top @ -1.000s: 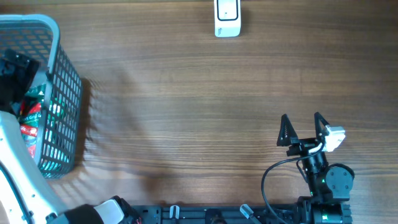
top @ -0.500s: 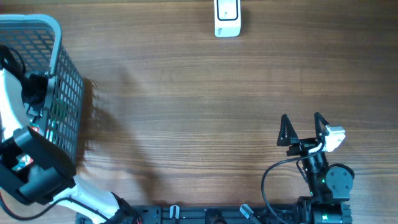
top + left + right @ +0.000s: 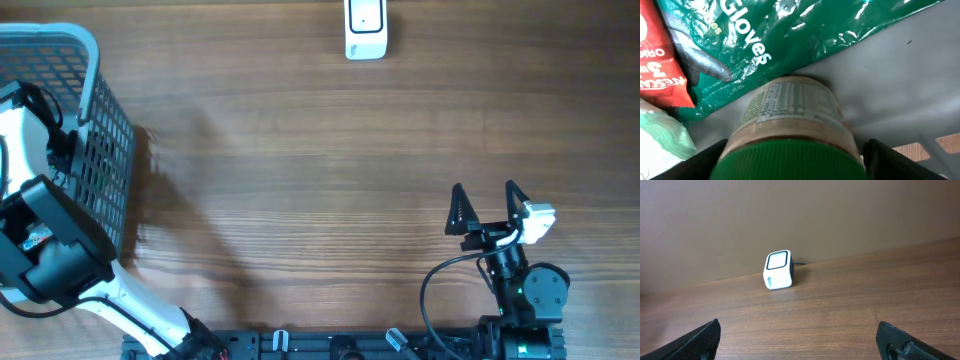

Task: Scan the item barcode
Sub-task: 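Reach the left gripper into the basket and grasp the green-lid jar, then lift the jar out and set it on the table center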

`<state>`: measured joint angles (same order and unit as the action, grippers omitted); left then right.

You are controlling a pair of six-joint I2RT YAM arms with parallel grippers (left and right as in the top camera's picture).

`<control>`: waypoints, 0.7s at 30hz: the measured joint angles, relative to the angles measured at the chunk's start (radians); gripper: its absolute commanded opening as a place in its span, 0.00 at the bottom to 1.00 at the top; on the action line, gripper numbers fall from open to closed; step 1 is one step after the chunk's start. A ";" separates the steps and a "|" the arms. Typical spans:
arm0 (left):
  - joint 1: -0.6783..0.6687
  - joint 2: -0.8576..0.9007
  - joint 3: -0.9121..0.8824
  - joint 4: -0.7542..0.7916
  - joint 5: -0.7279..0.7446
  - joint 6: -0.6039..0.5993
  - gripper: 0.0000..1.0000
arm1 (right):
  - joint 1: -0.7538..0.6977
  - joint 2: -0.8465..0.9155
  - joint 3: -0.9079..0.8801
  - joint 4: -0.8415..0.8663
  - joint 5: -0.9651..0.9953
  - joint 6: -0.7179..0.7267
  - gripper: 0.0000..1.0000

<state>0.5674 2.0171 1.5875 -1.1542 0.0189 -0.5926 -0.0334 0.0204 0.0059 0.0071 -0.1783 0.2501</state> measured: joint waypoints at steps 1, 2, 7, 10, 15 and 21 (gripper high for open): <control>0.000 0.000 0.000 -0.009 -0.002 0.000 0.56 | 0.000 0.000 0.000 0.000 0.000 0.000 1.00; 0.000 0.000 0.000 -0.013 -0.005 0.008 0.50 | 0.000 0.000 0.000 0.000 0.000 0.000 1.00; 0.000 -0.006 0.000 -0.024 -0.006 0.008 0.48 | 0.000 0.000 0.000 0.000 0.000 0.000 1.00; 0.000 -0.019 0.011 -0.071 -0.006 0.007 0.50 | 0.000 0.000 0.000 0.000 0.000 0.000 1.00; 0.000 -0.095 0.145 -0.145 -0.010 0.007 0.50 | 0.000 0.000 0.000 0.000 0.000 0.000 1.00; -0.005 -0.282 0.277 -0.183 -0.010 0.007 0.50 | 0.000 0.000 0.000 0.000 0.000 0.000 1.00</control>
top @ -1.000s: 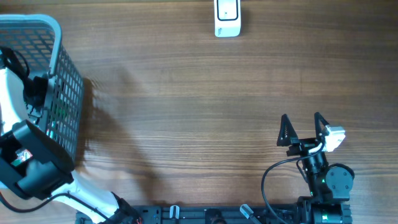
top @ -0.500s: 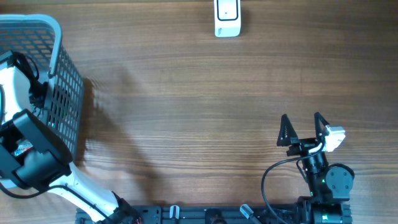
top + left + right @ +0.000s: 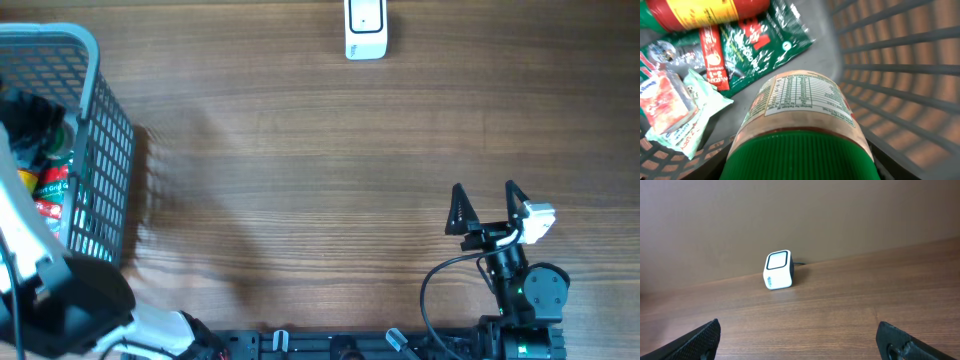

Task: Scan the item barcode
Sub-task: 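Lift the jar out and set it on the table center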

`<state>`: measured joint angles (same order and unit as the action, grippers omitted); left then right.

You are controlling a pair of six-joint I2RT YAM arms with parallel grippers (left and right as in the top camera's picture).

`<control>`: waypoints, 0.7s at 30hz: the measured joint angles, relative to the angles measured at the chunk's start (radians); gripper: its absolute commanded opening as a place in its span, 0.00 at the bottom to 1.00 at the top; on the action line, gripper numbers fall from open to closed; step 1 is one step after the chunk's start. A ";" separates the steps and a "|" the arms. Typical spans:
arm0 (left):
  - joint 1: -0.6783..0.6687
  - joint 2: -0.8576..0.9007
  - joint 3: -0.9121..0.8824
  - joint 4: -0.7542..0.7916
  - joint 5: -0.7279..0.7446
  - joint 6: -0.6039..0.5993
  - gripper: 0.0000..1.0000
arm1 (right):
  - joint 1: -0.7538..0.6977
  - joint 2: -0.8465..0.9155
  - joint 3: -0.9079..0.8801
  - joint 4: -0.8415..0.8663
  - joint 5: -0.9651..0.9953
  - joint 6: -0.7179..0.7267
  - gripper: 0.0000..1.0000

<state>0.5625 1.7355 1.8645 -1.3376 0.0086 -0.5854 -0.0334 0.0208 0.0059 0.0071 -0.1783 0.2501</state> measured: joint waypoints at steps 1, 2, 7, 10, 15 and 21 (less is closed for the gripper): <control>0.000 -0.031 0.004 -0.001 0.000 0.000 0.50 | 0.000 0.000 0.000 0.000 0.000 0.000 1.00; 0.000 -0.059 0.005 -0.003 0.001 0.000 0.50 | 0.000 0.000 0.000 0.000 0.000 0.000 1.00; -0.028 -0.219 0.005 0.007 0.031 0.024 0.52 | 0.000 0.000 0.000 0.000 0.000 0.000 1.00; -0.113 -0.329 0.005 0.051 0.043 0.049 0.52 | 0.000 0.001 0.000 0.000 0.000 0.000 1.00; -0.322 -0.461 0.006 0.064 0.058 0.061 0.53 | 0.000 0.002 0.000 0.000 0.000 0.000 1.00; -0.630 -0.439 0.010 0.022 0.062 0.065 0.53 | 0.000 0.002 0.000 0.000 0.000 0.000 1.00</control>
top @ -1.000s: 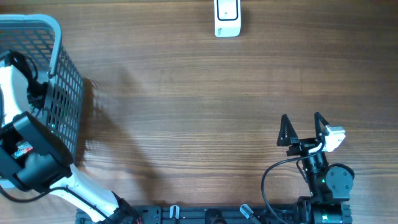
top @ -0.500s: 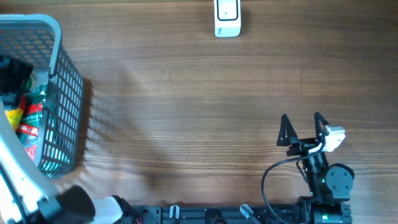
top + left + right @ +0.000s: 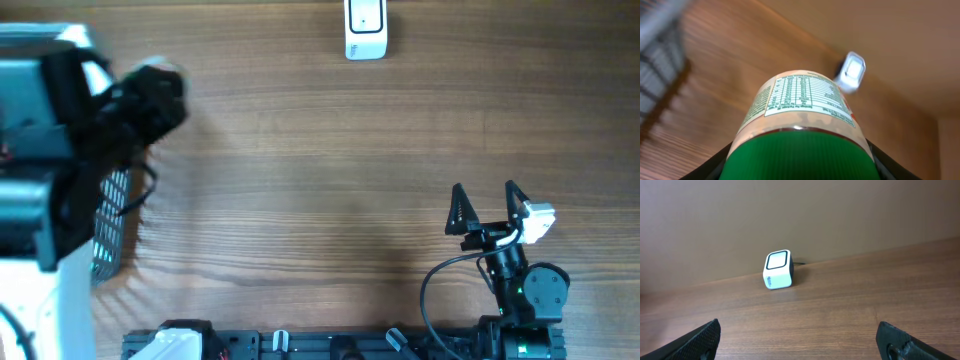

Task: Scan the item barcode
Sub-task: 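Lift the jar out and set it on the table center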

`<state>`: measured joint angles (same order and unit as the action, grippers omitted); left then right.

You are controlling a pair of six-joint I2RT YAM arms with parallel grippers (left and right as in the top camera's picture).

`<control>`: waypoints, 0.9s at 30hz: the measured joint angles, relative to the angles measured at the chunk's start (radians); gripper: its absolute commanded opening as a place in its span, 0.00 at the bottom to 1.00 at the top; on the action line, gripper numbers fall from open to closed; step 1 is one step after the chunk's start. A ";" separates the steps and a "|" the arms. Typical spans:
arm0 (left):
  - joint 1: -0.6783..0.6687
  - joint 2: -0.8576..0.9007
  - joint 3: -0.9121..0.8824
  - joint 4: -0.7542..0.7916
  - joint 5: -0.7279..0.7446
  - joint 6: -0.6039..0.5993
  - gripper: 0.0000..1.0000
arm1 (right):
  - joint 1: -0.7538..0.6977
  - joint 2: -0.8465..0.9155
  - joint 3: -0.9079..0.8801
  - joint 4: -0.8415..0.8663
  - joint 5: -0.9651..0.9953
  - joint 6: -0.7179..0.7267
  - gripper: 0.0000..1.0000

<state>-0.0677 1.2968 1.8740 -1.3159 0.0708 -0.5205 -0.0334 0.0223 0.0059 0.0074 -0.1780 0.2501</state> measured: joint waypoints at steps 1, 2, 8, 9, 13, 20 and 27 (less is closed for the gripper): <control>-0.024 0.010 0.000 -0.008 -0.005 0.000 0.53 | 0.000 0.000 0.000 0.000 0.000 0.000 1.00; -0.130 0.069 0.000 -0.054 -0.010 -0.002 0.53 | 0.000 0.000 0.000 0.000 0.000 0.000 1.00; -0.315 0.254 0.001 -0.133 -0.088 -0.043 0.53 | 0.000 0.000 0.000 0.000 0.000 0.000 1.00; -0.337 0.291 0.001 -0.133 -0.096 -0.047 0.53 | 0.000 0.000 0.000 0.000 0.000 0.000 1.00; -0.413 0.447 0.001 -0.129 -0.108 -0.069 0.53 | 0.000 0.000 0.000 0.000 0.000 0.000 1.00; -0.494 0.674 0.001 -0.089 -0.111 -0.075 0.54 | 0.000 0.000 0.000 0.000 0.000 0.000 1.00; -0.558 0.783 0.001 0.020 -0.111 -0.100 0.53 | 0.000 0.000 0.000 0.000 0.000 0.000 1.00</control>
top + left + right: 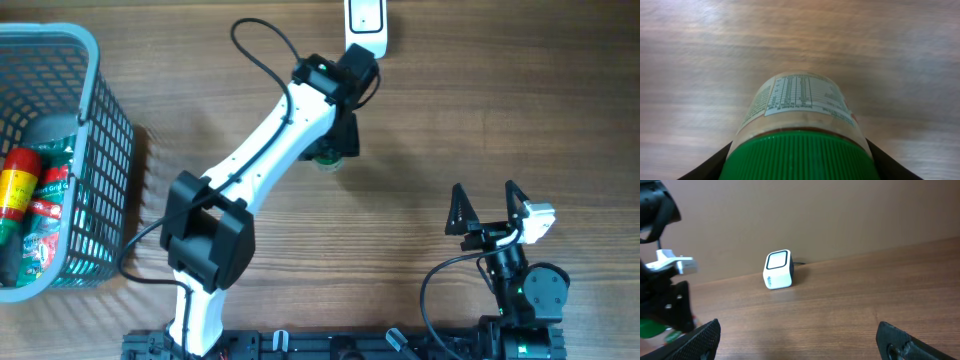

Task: Scan the item barcode
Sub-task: 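Lift the jar out and set it on the table center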

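Observation:
A jar with a green ribbed lid point(799, 157) and a beige nutrition label point(797, 95) fills the left wrist view; my left gripper point(799, 167) is shut on it at the lid, a dark finger on either side. From overhead the jar point(325, 157) hangs under the left gripper point(338, 135), low over the wood just in front of the white scanner point(365, 20). The scanner point(777, 270) stands at the back wall, its window facing forward. My right gripper point(487, 205) rests open at the front right, nothing between its fingers point(700, 340).
A grey mesh basket point(105, 140) stands at the far left, holding a red bottle point(18, 190) and green packets. The left arm point(270, 130) reaches diagonally across the table's middle. The scanner's cable runs behind it along the wall.
The left arm was high near the basket side with the jar, the scanner far off. Now it reaches to the back middle and holds the jar close in front of the scanner.
My left gripper first sat round the jar lying on the basket floor beside a green glove packet. Then the jar was raised inside the basket, then clear of it above the table. Now it hangs before the scanner. The right arm stayed still throughout.

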`<state>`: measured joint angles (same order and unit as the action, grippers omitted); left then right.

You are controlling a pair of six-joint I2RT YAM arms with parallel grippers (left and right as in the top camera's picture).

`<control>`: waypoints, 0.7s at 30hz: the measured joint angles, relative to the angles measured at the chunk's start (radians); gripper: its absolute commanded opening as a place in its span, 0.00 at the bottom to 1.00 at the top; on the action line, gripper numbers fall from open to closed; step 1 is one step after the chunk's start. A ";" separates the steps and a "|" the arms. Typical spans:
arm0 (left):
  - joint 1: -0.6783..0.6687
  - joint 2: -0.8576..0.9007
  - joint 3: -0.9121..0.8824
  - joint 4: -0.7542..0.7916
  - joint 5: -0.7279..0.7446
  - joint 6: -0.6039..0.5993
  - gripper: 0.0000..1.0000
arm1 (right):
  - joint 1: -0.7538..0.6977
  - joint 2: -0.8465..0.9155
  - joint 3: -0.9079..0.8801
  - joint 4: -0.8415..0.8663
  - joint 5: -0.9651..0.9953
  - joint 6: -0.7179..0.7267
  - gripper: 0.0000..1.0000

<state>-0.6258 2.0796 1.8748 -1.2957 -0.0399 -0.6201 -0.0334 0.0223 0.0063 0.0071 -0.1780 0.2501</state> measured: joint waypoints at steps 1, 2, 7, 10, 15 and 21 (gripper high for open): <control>-0.006 0.008 0.000 0.021 0.000 -0.008 0.54 | 0.000 0.000 0.000 0.000 0.000 0.000 1.00; -0.008 0.014 -0.001 0.031 0.000 -0.020 0.53 | 0.000 0.000 0.000 0.000 0.000 0.000 1.00; -0.007 0.027 -0.069 0.112 0.014 -0.068 0.54 | 0.000 0.000 0.000 0.000 0.000 0.000 1.00; -0.007 0.033 -0.166 0.181 0.042 -0.077 0.56 | 0.000 0.000 0.000 0.000 0.000 0.000 1.00; -0.007 0.039 -0.245 0.211 0.064 -0.082 0.59 | 0.000 0.000 0.000 0.000 0.000 0.000 1.00; -0.007 0.039 -0.246 0.212 0.065 -0.094 0.88 | 0.000 0.000 0.000 0.000 0.000 0.000 1.00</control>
<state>-0.6331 2.1181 1.6291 -1.0832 0.0254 -0.7139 -0.0334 0.0223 0.0059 0.0071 -0.1780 0.2501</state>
